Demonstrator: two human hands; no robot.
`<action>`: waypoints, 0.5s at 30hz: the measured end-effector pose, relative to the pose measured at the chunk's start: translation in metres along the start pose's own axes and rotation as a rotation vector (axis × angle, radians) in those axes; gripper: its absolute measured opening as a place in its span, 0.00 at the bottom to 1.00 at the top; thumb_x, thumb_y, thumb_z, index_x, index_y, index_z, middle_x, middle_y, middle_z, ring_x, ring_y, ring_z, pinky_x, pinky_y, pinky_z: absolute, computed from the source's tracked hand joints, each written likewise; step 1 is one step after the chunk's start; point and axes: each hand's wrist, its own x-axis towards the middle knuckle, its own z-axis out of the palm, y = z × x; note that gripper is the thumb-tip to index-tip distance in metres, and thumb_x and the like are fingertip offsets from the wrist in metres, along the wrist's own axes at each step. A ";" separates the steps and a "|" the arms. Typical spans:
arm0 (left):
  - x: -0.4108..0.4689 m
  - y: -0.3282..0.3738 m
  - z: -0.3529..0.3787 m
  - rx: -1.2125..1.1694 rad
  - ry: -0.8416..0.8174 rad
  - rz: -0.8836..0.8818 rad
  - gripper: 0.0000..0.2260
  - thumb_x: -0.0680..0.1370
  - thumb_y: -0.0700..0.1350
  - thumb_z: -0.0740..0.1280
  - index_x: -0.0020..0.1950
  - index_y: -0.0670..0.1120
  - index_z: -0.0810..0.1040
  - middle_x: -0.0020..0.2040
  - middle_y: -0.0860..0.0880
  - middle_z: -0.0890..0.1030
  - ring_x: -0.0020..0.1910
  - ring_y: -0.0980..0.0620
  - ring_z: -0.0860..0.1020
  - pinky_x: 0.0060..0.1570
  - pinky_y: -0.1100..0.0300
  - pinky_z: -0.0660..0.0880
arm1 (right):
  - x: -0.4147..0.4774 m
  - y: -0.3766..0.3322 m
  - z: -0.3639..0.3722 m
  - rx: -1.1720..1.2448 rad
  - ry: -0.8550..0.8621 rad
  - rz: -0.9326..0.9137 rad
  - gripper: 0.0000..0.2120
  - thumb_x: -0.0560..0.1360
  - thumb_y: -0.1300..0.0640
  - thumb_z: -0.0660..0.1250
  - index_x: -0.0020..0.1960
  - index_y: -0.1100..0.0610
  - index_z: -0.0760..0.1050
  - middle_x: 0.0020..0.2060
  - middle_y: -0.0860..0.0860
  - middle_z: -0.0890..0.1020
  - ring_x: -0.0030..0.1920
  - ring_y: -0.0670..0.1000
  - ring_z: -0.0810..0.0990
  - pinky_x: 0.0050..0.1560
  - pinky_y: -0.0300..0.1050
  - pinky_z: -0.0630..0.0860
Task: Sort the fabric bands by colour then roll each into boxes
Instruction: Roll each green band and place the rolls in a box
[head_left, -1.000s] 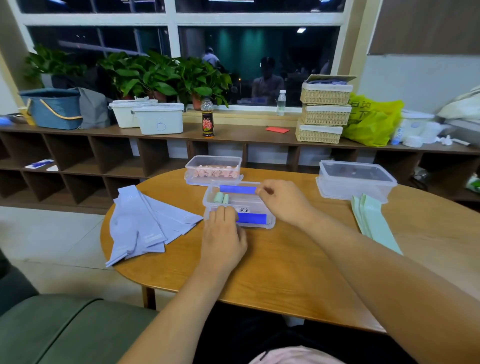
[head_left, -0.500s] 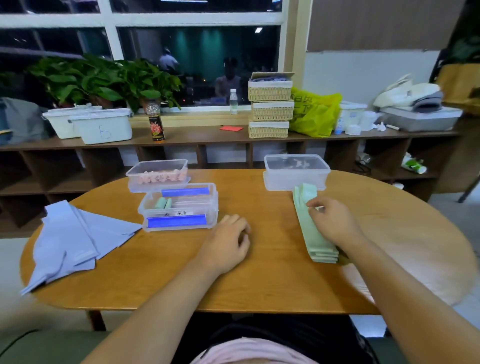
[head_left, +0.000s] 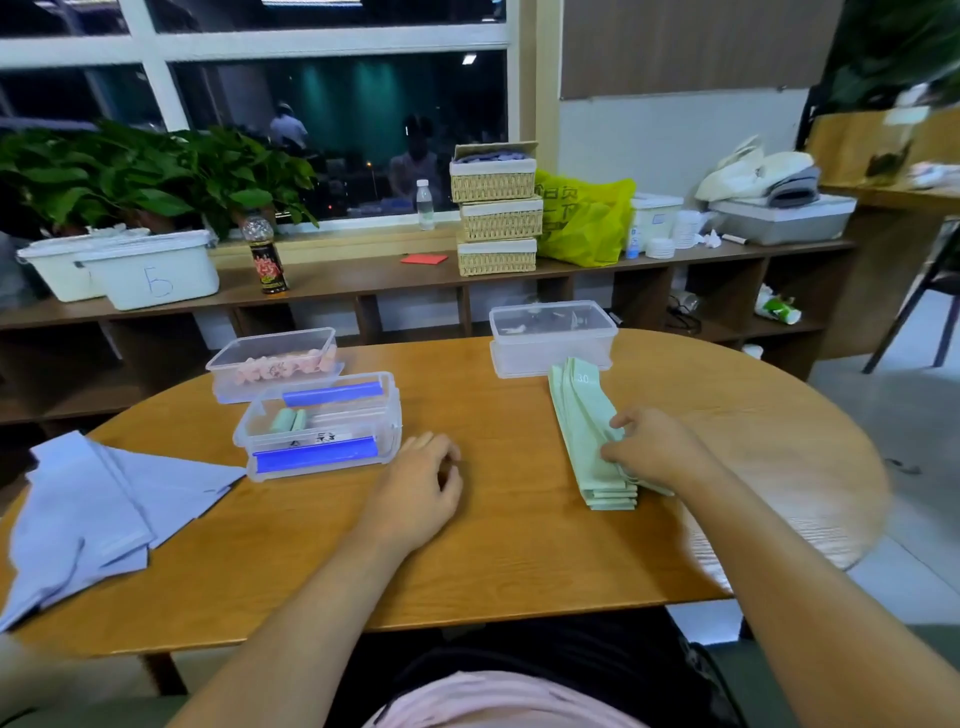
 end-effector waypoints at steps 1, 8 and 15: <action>0.000 0.000 0.000 -0.001 0.000 -0.002 0.05 0.79 0.46 0.66 0.53 0.55 0.76 0.48 0.60 0.74 0.51 0.56 0.74 0.54 0.53 0.76 | 0.001 -0.001 0.000 -0.007 0.004 -0.009 0.23 0.75 0.47 0.76 0.68 0.47 0.78 0.62 0.50 0.82 0.55 0.52 0.80 0.48 0.48 0.76; 0.000 0.000 0.000 -0.009 0.000 -0.027 0.06 0.78 0.47 0.66 0.54 0.56 0.75 0.48 0.60 0.74 0.51 0.57 0.74 0.54 0.52 0.77 | 0.003 -0.007 -0.015 -0.114 0.125 -0.011 0.10 0.77 0.58 0.65 0.48 0.57 0.85 0.41 0.55 0.86 0.40 0.55 0.83 0.36 0.45 0.77; -0.001 0.003 -0.002 -0.051 0.014 -0.068 0.08 0.79 0.45 0.66 0.55 0.56 0.74 0.49 0.59 0.76 0.53 0.59 0.75 0.55 0.53 0.77 | -0.002 -0.079 -0.006 -0.316 0.211 -0.200 0.22 0.79 0.60 0.60 0.67 0.42 0.80 0.53 0.49 0.85 0.47 0.55 0.82 0.40 0.46 0.73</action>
